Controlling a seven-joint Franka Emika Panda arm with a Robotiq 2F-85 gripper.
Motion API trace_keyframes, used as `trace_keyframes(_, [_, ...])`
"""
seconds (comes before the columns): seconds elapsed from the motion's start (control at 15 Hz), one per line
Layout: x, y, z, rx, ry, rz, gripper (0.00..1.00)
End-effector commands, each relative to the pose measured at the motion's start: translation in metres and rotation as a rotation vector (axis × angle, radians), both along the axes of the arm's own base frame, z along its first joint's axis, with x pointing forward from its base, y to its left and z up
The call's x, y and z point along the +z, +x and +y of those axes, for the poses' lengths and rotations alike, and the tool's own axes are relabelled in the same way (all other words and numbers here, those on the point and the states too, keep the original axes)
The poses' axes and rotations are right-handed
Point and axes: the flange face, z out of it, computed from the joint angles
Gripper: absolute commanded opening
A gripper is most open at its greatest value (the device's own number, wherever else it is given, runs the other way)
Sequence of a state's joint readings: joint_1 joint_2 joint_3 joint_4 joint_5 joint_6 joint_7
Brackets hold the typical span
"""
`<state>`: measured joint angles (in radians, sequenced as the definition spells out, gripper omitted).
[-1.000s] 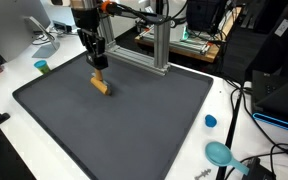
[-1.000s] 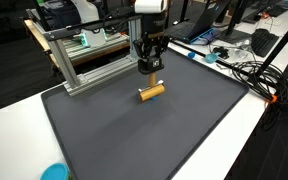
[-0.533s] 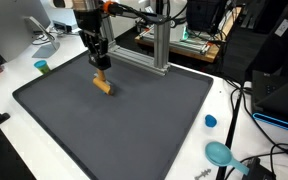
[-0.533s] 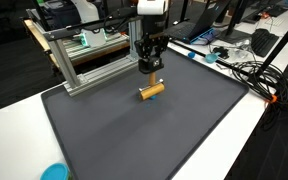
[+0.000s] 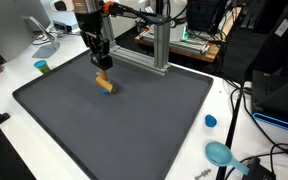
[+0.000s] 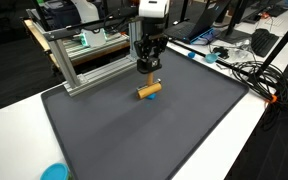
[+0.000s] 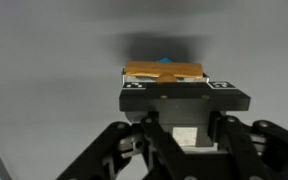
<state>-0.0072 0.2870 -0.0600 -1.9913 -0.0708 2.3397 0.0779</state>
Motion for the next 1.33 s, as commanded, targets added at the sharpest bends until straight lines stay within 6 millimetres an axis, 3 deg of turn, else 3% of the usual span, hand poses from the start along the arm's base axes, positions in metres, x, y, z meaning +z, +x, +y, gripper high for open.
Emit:
trace_keyframes(0.0, [-0.02,-0.001,0.0,0.004,-0.01,0.073,0.22])
trace_keyframes(0.27, [-0.031,0.004,0.005,-0.004,0.039,0.048,0.22])
trace_keyframes(0.33, [-0.026,0.006,0.004,-0.008,0.039,0.039,0.22])
trace_keyframes(0.73, [0.031,-0.02,-0.003,0.058,0.006,0.091,0.22])
trace_keyframes(0.93, [0.056,-0.022,-0.001,0.084,0.024,0.048,0.22])
trace_keyframes(1.13, [0.058,-0.015,0.007,0.076,0.066,0.032,0.22])
trace_keyframes(1.27, [0.046,-0.007,0.01,0.038,0.08,0.012,0.22])
